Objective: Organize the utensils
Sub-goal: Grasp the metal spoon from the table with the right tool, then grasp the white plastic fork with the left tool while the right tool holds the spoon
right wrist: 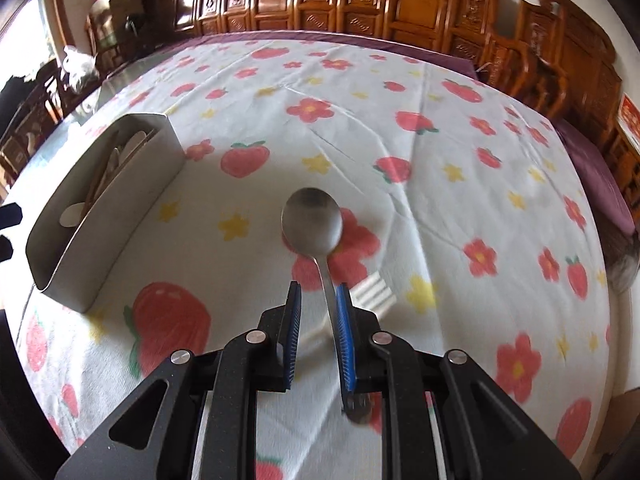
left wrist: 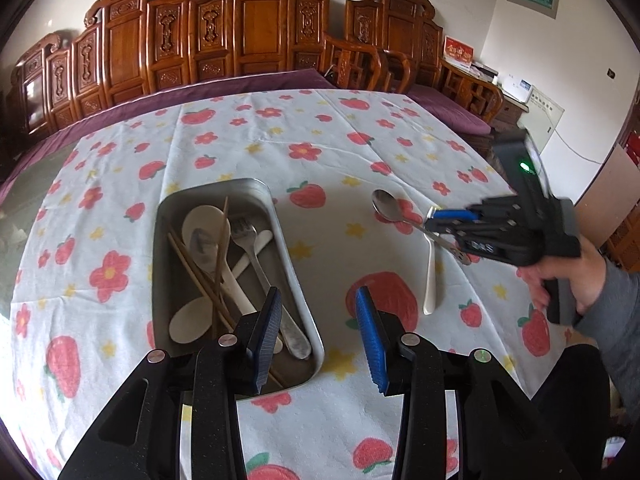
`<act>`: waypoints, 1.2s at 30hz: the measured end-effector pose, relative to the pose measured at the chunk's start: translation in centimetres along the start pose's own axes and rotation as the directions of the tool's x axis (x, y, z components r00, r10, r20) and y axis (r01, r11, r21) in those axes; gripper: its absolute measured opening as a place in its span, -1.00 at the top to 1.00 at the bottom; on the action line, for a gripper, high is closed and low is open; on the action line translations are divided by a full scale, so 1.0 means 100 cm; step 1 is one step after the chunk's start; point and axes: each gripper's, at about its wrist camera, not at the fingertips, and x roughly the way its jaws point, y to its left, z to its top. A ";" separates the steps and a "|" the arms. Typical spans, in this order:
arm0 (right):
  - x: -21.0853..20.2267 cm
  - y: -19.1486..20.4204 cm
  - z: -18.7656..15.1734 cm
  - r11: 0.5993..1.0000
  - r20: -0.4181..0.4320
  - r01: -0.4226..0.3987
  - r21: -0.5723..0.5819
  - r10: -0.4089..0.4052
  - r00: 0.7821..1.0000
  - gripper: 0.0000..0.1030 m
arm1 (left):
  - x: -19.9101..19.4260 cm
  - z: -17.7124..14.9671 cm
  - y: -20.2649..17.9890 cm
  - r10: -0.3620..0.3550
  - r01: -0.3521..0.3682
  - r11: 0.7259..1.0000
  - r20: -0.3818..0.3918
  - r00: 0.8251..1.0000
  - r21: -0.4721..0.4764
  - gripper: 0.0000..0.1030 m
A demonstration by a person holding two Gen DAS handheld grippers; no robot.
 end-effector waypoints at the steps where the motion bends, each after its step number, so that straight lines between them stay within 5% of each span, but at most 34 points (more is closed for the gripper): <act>1: 0.003 0.002 0.003 1.000 -0.008 -0.004 -0.007 0.004 1.000 0.61 | 0.001 -0.001 0.000 -0.002 0.002 1.000 -0.002 1.000 0.000 0.29; 12: 0.035 0.004 0.015 0.999 -0.156 0.016 -0.050 -0.024 0.988 0.61 | 0.005 -0.009 -0.001 -0.021 0.021 1.000 -0.011 1.000 -0.004 0.29; 17: 0.035 0.006 0.015 0.999 -0.166 -0.001 -0.053 -0.008 0.986 0.86 | 0.008 -0.010 -0.005 -0.020 0.021 1.000 -0.021 1.000 0.003 0.29; 27: -0.025 0.005 0.008 0.999 -0.030 -0.027 -0.033 0.026 0.999 0.86 | 0.016 -0.004 -0.037 -0.027 0.028 0.998 -0.024 0.999 0.052 0.29; 36: -0.071 -0.028 -0.030 1.000 0.026 0.024 0.012 -0.025 0.999 0.86 | 0.049 0.006 -0.076 -0.053 0.057 0.992 -0.039 0.998 0.110 0.29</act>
